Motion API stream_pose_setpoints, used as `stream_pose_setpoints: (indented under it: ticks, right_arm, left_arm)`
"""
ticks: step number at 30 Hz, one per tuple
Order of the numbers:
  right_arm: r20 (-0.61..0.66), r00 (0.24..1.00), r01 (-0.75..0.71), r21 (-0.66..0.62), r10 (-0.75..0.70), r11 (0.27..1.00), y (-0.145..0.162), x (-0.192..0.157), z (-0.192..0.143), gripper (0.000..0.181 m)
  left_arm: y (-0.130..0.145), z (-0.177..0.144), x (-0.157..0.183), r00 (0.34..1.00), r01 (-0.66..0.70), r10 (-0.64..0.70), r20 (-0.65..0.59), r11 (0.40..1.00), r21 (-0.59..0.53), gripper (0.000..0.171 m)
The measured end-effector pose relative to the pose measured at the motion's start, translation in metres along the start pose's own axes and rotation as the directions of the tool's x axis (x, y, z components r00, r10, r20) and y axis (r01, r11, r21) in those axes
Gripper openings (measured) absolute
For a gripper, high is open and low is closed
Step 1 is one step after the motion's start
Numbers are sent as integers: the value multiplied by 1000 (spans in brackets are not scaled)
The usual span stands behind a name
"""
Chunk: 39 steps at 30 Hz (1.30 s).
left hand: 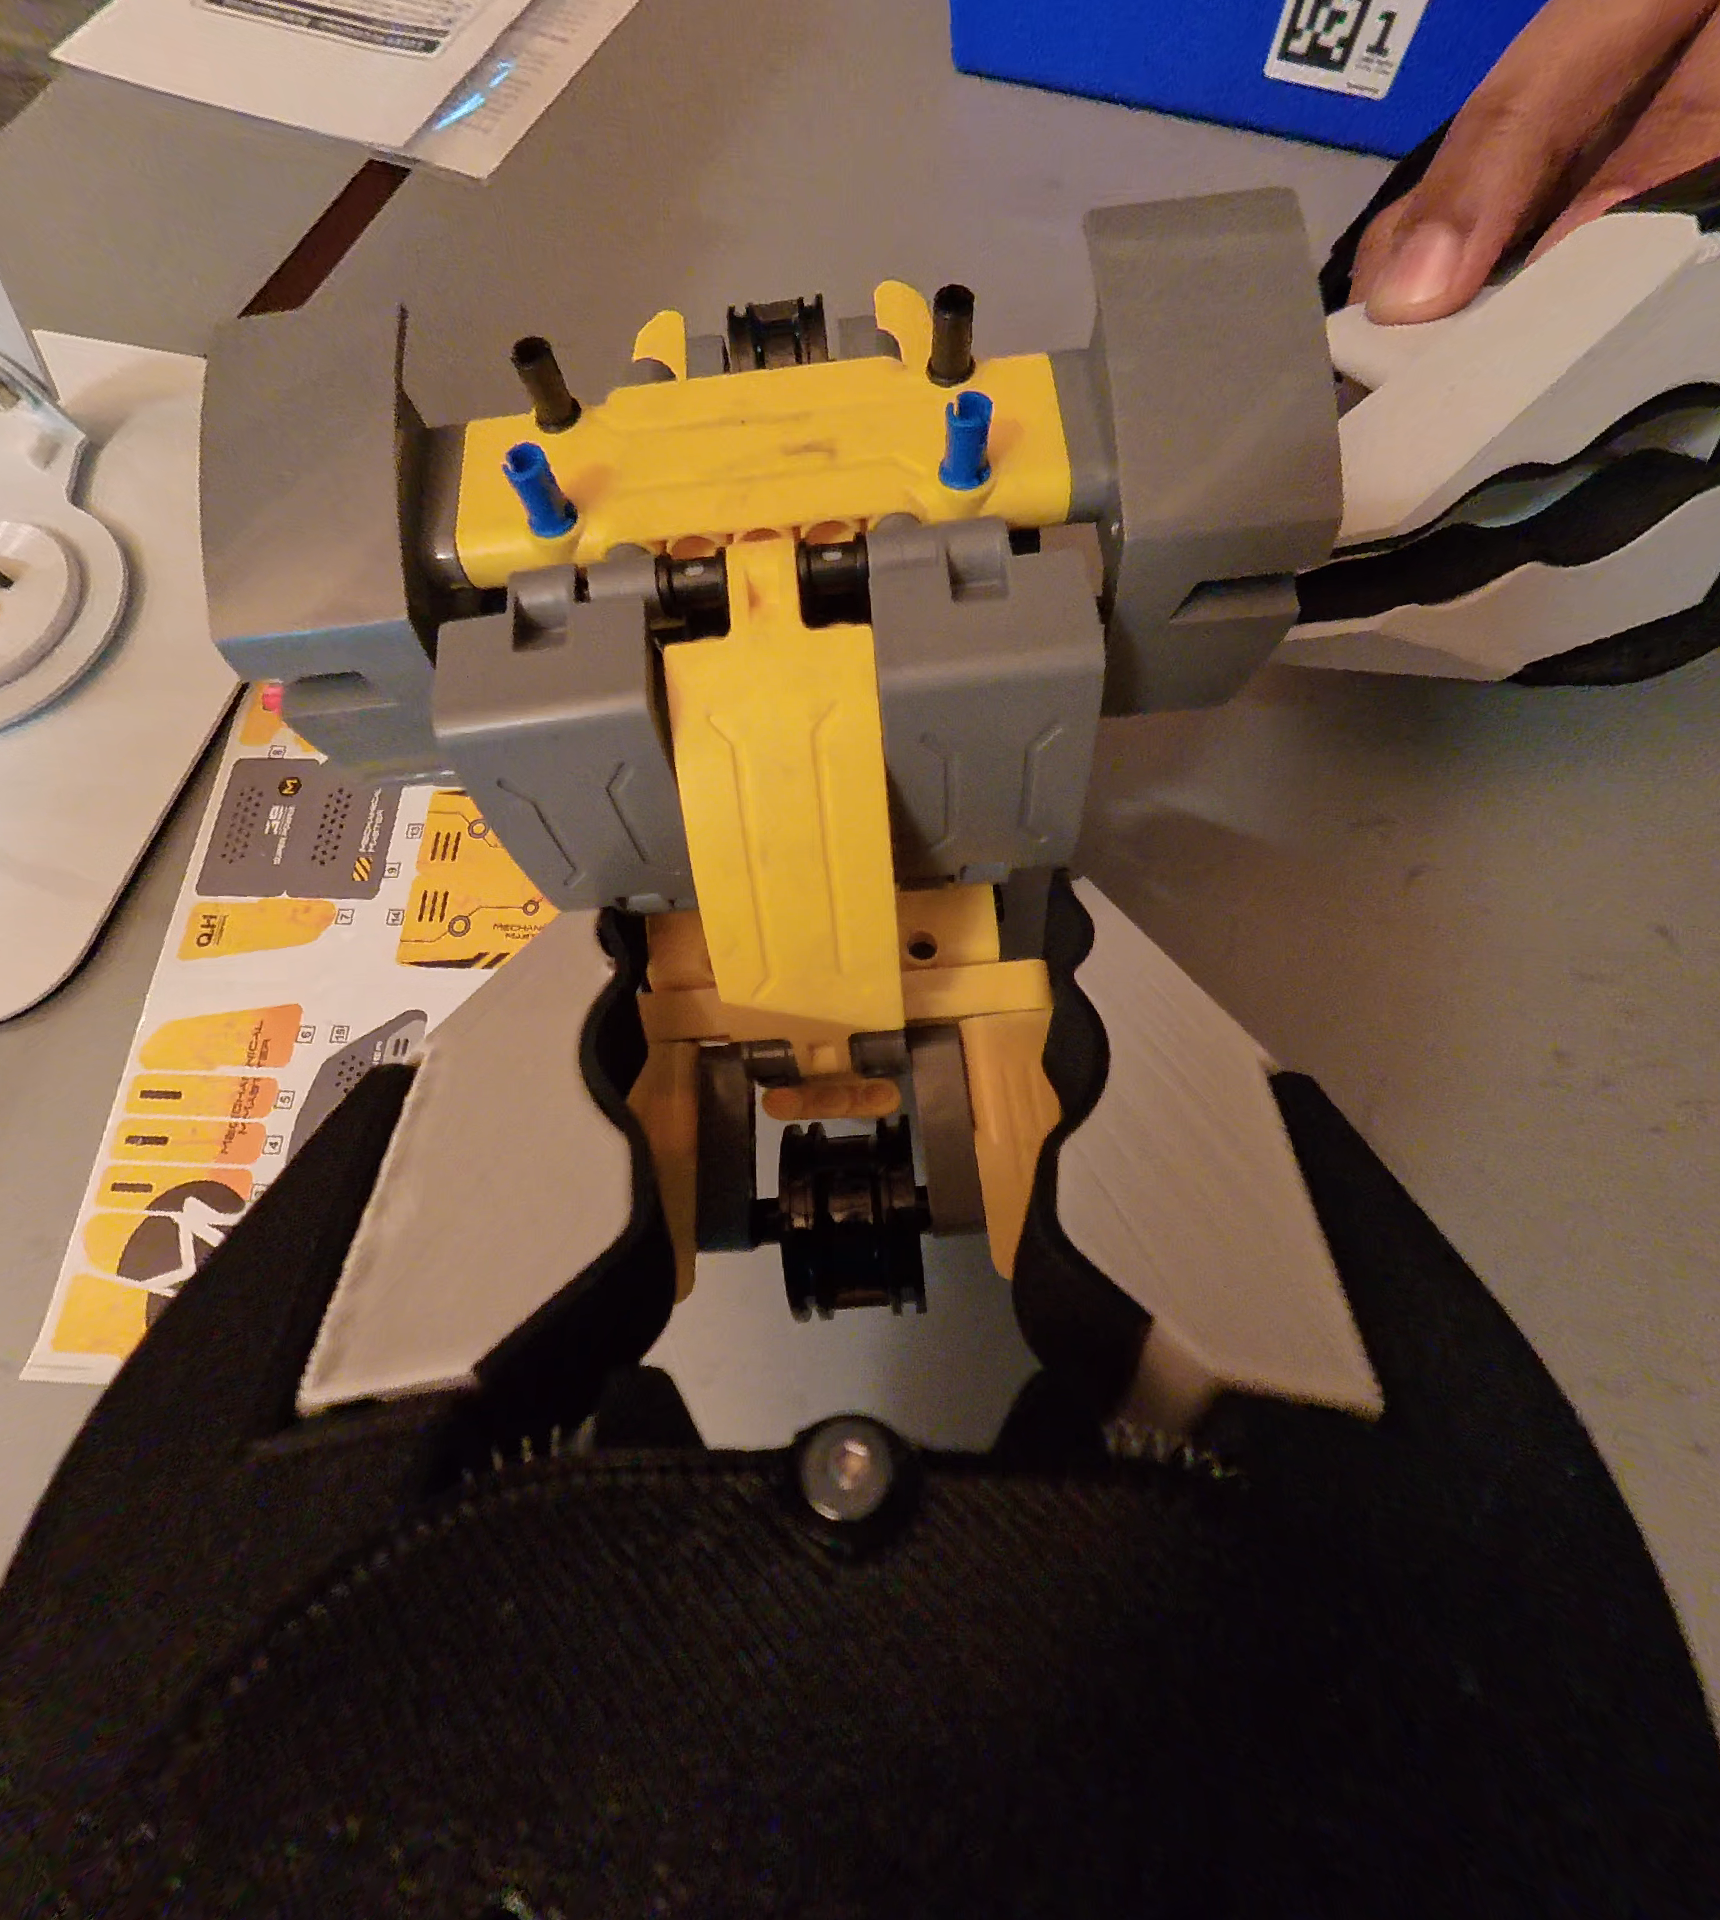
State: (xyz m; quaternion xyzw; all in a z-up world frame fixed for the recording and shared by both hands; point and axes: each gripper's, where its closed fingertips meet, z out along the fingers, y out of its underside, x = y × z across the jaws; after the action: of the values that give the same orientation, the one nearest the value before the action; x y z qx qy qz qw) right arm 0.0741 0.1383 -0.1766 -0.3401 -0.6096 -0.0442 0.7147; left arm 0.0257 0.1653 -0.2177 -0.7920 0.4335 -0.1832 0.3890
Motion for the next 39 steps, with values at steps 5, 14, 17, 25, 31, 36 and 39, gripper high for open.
stream_pose_setpoints:
  ticks: [5,14,17,25,31,36,39]
  right_arm:
    - [34,999,-14,3,14,1000,0,-2,0,6]
    - [37,999,-17,9,17,1000,-1,0,1,5]
    - [31,999,-26,8,25,1000,0,0,1,5]
    - [53,980,-191,23,190,981,0,0,1,5]
    - [34,994,-104,19,103,994,3,0,6,6]
    - [27,993,-116,9,115,993,5,1,9,6]
    - [19,992,-123,-4,123,992,6,1,11,6]
  left_arm:
    - [-1,0,0,1000,-8,8,0,1000,11,76]
    - [-1,0,0,1000,-4,4,-7,1000,16,76]
    - [0,0,0,1000,-4,4,-4,1000,17,76]
    - [0,0,0,1000,-3,3,-1,1000,17,76]
    - [0,1,1,1000,-9,9,-3,1000,9,76]
    - [-1,1,1,1000,-3,3,-7,1000,11,76]
    - [-1,1,0,1000,1,-1,-6,1000,16,76]
